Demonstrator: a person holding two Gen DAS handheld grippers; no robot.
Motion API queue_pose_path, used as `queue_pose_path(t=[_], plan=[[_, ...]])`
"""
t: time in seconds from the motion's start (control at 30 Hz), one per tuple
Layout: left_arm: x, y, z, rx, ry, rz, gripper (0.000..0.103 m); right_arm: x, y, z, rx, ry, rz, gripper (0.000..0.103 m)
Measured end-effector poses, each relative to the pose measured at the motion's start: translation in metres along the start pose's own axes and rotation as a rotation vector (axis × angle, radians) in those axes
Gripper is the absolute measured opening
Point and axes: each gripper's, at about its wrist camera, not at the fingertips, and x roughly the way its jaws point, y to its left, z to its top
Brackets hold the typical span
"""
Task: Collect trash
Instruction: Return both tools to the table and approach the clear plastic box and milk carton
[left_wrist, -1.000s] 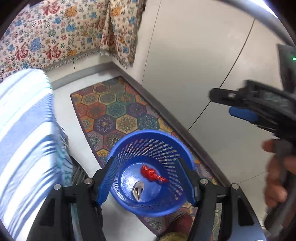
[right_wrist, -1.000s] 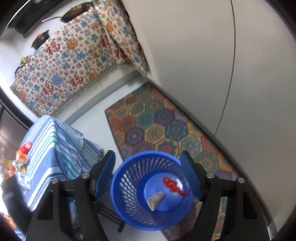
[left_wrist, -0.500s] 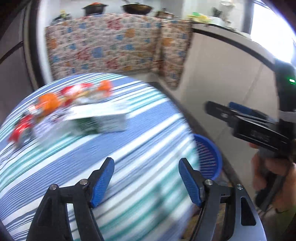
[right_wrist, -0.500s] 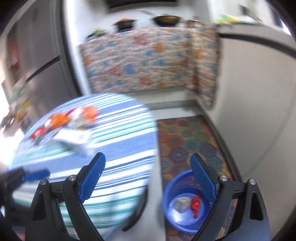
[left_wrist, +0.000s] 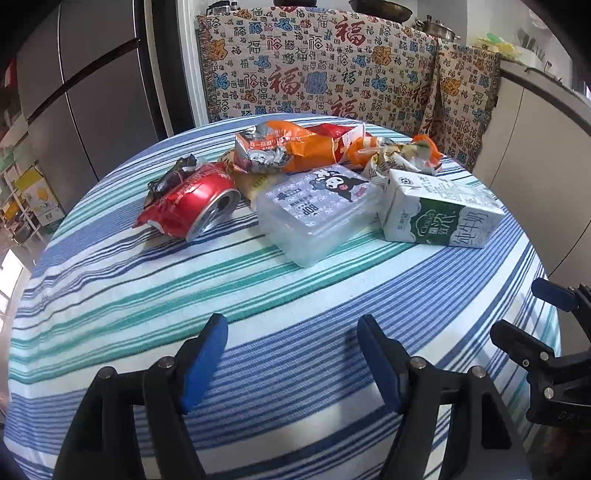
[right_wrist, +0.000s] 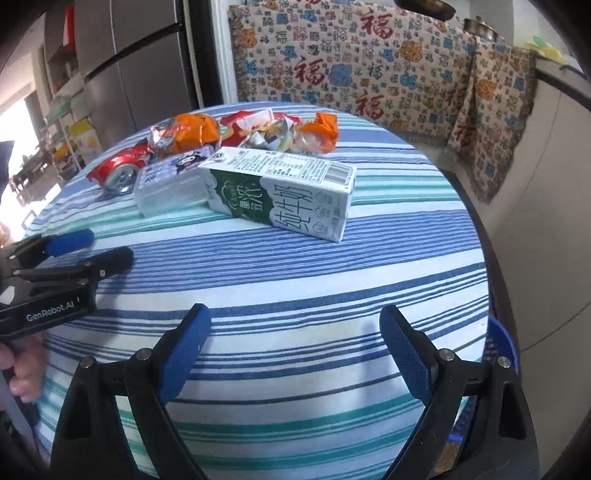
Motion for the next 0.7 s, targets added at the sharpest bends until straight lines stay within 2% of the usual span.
queue_pose_path(t=[0.07,0.17,0.4,0.6,0.7], plan=[[0.007,0.003,0.004,-0.008,0.016,-0.023,0.078,0.006,0.001,0.003,0.012,0.017,0.003,0.093],[0.011,0.011,0.008,-0.013,0.019,-0.019,0.082,0.017,0.002,0.005,0.019,0.040,-0.008,0.094],[0.022,0.008,0.014,0.000,0.040,-0.018,0.099,0.022,0.003,0.008,0.011,0.043,-0.024,0.099],[0.020,0.009,0.013,-0.017,0.049,-0.003,0.103,0.024,0.003,0.010,0.015,0.052,-0.022,0.103],[0.023,0.009,0.015,-0.001,0.050,-0.020,0.103,0.024,0.003,0.010,0.014,0.053,-0.021,0.103]])
